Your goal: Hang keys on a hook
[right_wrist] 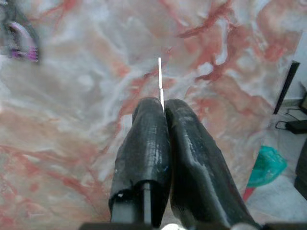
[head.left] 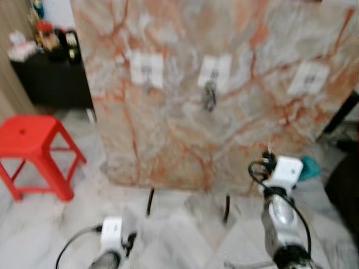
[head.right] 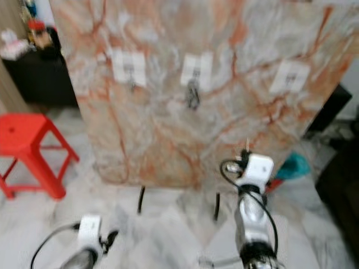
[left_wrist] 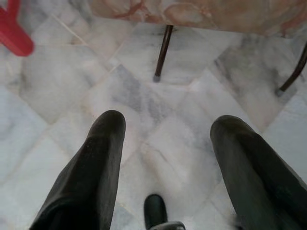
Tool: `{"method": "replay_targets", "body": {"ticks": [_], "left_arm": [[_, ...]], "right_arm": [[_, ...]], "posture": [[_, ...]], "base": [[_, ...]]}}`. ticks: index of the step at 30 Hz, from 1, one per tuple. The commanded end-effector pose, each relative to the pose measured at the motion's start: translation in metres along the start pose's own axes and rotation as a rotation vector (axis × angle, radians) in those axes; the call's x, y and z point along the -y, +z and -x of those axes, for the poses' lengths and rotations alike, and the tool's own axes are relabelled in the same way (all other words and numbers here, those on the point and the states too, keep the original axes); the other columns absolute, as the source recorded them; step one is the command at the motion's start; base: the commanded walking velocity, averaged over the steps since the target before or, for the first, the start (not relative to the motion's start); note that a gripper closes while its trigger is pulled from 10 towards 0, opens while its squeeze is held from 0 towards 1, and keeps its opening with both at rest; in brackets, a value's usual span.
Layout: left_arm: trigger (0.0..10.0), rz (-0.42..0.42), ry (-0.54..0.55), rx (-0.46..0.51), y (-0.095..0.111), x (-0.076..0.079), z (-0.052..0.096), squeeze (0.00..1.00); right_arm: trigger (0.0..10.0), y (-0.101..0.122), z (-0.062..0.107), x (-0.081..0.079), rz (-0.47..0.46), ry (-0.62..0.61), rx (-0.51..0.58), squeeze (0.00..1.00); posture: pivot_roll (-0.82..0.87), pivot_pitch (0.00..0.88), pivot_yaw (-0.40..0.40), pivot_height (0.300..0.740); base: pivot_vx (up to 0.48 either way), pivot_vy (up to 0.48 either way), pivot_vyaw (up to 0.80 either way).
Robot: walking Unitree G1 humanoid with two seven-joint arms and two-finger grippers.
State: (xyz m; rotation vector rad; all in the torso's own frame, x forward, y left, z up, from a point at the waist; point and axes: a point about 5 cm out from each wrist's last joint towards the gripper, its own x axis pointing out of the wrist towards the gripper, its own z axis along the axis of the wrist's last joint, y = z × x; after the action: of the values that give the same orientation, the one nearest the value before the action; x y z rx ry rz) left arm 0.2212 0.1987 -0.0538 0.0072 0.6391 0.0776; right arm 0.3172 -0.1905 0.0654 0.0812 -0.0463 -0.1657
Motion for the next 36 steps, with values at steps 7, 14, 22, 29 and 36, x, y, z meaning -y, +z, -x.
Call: {"method": "replay_targets", "body": {"ticks": [7, 14, 22, 29, 36], "left_arm": [[10.0, 0.048, 0.008, -0.008, -0.001, 0.004, -0.001, 0.00], [10.0, 0.044, 0.001, -0.015, 0.000, 0.004, -0.001, 0.00], [10.0, 0.037, 0.000, -0.015, 0.000, 0.004, -0.001, 0.00], [10.0, 0.031, -0.007, -0.014, 0.000, 0.003, -0.001, 0.00], [10.0, 0.032, -0.006, -0.013, 0.000, 0.002, -0.001, 0.00]], "right_arm": [[10.0, 0.019, -0.011, 0.014, 0.002, -0.067, 0.065, 0.00], [10.0, 0.023, -0.013, 0.014, -0.002, -0.082, 0.079, 0.00], [10.0, 0.049, -0.019, 0.026, 0.004, -0.187, 0.215, 0.00], [10.0, 0.070, -0.022, 0.040, 0.030, -0.294, 0.307, 0.00], [10.0, 0.085, -0.023, 0.040, 0.062, -0.315, 0.380, 0.00]], "posture": [[-0.01, 0.000, -0.066, 0.740], [-0.01, 0.000, -0.064, 0.740], [-0.02, 0.000, -0.051, 0.740], [-0.02, 0.000, -0.046, 0.740], [-0.02, 0.000, -0.040, 0.740]], "base": [[0.000, 0.000, 0.00], [0.000, 0.000, 0.00], [0.000, 0.000, 0.00], [0.000, 0.000, 0.00], [0.000, 0.000, 0.00]]}}
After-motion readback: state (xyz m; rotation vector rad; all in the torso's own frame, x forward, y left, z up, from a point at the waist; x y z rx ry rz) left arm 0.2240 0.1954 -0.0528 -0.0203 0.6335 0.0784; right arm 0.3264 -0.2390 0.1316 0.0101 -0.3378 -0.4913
